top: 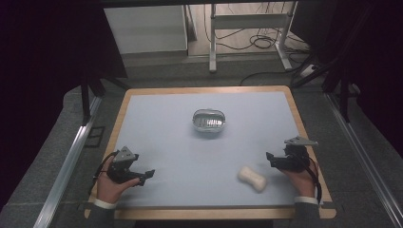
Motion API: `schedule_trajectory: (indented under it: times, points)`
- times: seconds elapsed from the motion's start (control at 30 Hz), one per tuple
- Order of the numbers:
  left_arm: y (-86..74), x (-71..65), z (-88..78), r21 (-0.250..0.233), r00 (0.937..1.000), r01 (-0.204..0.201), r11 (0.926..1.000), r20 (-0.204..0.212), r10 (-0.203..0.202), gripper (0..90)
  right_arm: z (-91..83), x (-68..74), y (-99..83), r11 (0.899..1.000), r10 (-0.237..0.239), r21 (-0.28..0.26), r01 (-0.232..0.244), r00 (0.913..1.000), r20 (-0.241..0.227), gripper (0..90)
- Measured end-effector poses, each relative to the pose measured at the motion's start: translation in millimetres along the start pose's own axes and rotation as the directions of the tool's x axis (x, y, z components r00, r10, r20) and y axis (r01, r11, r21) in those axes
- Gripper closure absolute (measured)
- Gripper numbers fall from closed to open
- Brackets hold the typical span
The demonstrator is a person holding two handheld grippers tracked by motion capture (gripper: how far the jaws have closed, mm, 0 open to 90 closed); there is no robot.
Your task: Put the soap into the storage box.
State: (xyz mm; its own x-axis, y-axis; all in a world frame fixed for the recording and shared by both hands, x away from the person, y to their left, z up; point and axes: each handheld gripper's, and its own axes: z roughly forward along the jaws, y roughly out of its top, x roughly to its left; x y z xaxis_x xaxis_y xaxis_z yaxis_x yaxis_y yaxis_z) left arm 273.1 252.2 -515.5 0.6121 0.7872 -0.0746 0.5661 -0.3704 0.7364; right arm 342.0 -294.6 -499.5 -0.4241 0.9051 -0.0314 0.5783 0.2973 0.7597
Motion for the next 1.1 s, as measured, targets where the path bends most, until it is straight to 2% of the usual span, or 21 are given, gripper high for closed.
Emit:
schedule_trajectory:
  times: [0.17,0.77,0.97,1.1]
  points:
    - [0.0,-0.2,-1.0,-0.018,1.0000,0.004,0.9998,0.000,-0.004,7.8,-4.2,0.2,0.8,1.000,-0.014,-0.012,0.014,0.9999,-0.004,13.7]
    - [1.1,0.1,5.6,0.005,0.9997,-0.022,0.9997,0.009,0.022,7.7,-4.2,-1.7,-2.9,1.000,-0.019,0.000,0.019,0.9998,-0.004,14.8]
    - [1.5,-1.2,9.7,0.011,0.9998,-0.021,0.9997,0.004,0.021,7.7,-2.6,-2.9,-5.4,1.000,-0.025,0.015,0.025,0.9997,-0.002,15.7]
    - [1.4,-0.7,8.5,0.004,0.9998,-0.018,0.9998,0.004,0.018,7.7,-4.5,-3.8,-4.9,1.000,-0.012,0.014,0.012,0.9999,-0.009,17.3]
